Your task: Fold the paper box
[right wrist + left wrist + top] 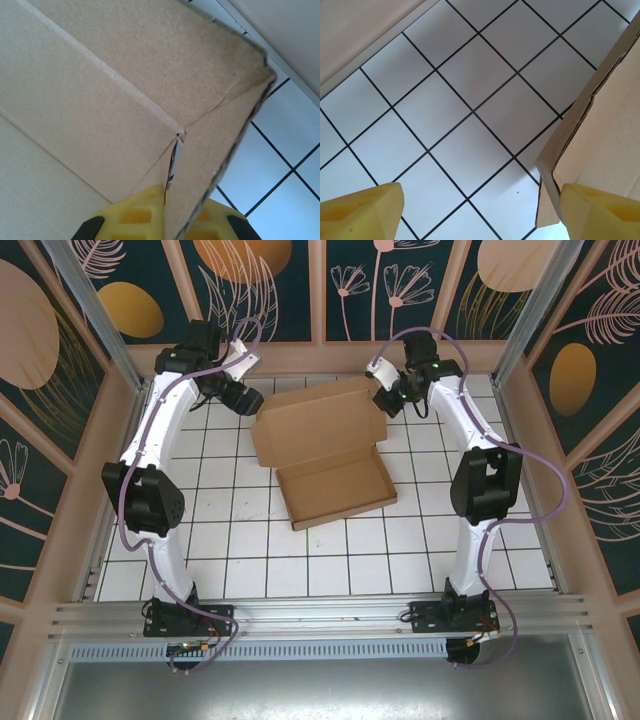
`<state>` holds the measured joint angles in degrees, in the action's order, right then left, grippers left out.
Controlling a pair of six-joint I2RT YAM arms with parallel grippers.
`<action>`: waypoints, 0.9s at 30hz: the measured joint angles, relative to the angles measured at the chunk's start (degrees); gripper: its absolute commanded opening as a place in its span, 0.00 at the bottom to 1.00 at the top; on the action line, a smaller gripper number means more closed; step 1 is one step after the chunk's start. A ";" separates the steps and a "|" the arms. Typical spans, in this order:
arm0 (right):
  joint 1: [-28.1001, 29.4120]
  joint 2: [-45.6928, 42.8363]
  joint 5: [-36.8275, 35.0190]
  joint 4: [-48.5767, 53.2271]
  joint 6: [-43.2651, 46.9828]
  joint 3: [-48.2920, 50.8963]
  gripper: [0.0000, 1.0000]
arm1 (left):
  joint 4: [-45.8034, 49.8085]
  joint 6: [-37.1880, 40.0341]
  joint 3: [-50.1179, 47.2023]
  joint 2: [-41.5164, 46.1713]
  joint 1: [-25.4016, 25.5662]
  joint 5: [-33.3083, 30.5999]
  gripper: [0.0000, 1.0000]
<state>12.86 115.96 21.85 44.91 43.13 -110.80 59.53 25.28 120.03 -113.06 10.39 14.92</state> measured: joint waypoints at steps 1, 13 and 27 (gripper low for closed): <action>0.00 0.00 -0.22 -0.11 -0.17 0.00 0.00 | 0.28 0.00 0.02 0.00 0.00 0.11 0.82; -0.11 0.00 -2.32 -1.57 -3.04 -0.04 0.00 | -3.08 -1.53 -7.10 4.74 0.02 7.06 0.99; -1.62 0.00 -2.36 -1.64 -6.29 -0.13 0.00 | -16.96 -5.07 -17.29 18.14 0.07 16.17 0.99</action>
<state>11.25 115.96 19.49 43.27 36.84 -110.93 42.57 20.21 102.74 -94.91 10.46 31.09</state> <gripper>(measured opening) 0.047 0.988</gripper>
